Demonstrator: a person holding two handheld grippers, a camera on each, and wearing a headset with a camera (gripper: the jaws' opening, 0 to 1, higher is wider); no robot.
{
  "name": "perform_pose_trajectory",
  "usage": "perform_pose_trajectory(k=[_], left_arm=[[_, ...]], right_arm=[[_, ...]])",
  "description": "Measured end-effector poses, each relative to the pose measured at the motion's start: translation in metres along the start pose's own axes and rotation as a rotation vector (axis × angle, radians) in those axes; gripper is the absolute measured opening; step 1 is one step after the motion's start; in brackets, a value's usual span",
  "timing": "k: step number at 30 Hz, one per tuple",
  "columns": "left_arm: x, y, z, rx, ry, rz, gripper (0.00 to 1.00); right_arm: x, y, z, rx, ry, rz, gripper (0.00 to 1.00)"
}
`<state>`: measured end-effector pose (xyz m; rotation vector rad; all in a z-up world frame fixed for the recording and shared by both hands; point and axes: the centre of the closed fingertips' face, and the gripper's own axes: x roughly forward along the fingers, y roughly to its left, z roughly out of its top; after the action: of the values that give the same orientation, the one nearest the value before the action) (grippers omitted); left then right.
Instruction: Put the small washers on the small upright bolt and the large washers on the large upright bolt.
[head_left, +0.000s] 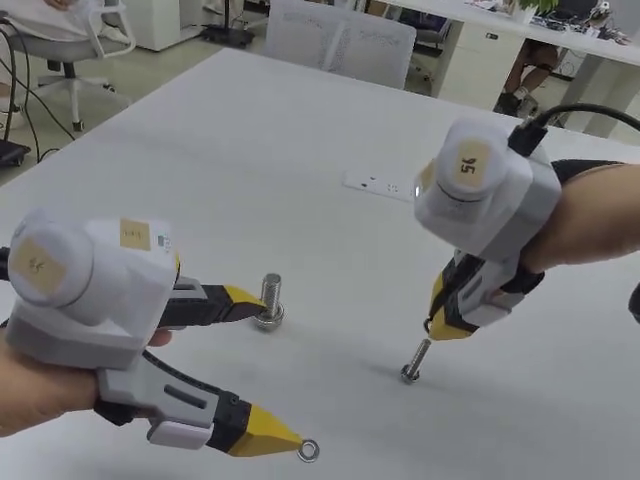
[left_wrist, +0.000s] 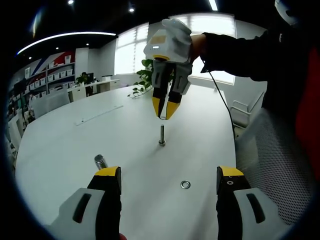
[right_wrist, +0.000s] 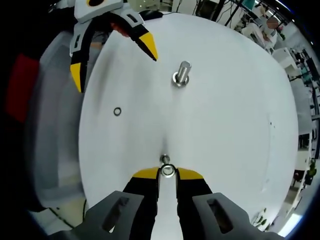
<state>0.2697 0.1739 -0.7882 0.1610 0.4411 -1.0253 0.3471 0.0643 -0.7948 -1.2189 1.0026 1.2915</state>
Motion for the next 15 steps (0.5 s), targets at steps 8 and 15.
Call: perform_pose_trajectory(k=[8,15], left_arm=[[0.000,-0.001,-0.001,-0.003,0.003,-0.002,0.77],[0.000,0.000,-0.002,-0.005,0.004,-0.002,0.77]], right_arm=[[0.010,0.000,-0.004,0.005,0.011,0.013,0.13],[0.015,0.001,-0.005,0.011,0.012,0.022,0.13]])
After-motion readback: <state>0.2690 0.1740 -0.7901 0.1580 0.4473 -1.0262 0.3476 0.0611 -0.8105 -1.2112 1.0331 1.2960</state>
